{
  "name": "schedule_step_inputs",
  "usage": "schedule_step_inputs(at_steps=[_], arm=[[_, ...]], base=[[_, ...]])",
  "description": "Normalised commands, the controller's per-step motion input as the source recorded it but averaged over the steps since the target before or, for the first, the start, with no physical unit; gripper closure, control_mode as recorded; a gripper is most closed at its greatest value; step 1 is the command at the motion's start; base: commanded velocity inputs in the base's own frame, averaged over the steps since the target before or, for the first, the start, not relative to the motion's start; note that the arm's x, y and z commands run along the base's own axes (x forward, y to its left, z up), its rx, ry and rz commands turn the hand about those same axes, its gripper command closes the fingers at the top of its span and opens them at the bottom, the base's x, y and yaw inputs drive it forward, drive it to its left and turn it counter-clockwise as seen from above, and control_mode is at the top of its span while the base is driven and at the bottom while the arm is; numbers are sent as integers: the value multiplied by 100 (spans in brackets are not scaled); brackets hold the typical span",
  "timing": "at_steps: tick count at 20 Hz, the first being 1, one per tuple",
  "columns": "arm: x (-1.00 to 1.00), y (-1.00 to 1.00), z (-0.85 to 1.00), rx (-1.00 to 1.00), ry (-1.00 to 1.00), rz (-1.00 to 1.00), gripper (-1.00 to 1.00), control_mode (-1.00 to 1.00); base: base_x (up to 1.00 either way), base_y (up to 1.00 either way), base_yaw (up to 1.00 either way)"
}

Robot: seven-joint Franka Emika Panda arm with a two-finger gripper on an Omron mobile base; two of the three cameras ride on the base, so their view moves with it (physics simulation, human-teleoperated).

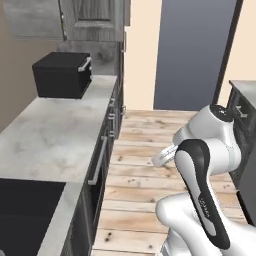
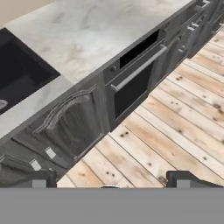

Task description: Move the mayonnaise and condiment bottle from the cabinet to the dining counter.

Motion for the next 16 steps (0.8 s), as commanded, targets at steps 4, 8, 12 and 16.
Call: schedule_step_inputs(at_steps=[4, 8, 12, 16], arm=[[0, 0, 0, 0, 0, 0, -100, 100], [0, 0, 0, 0, 0, 0, -100, 100], [0, 0, 0, 0, 0, 0, -100, 100], [0, 0, 0, 0, 0, 0, -100, 100]], base=[[100, -26, 13], [100, -30, 15], [100, -27, 17], [100, -26, 18]])
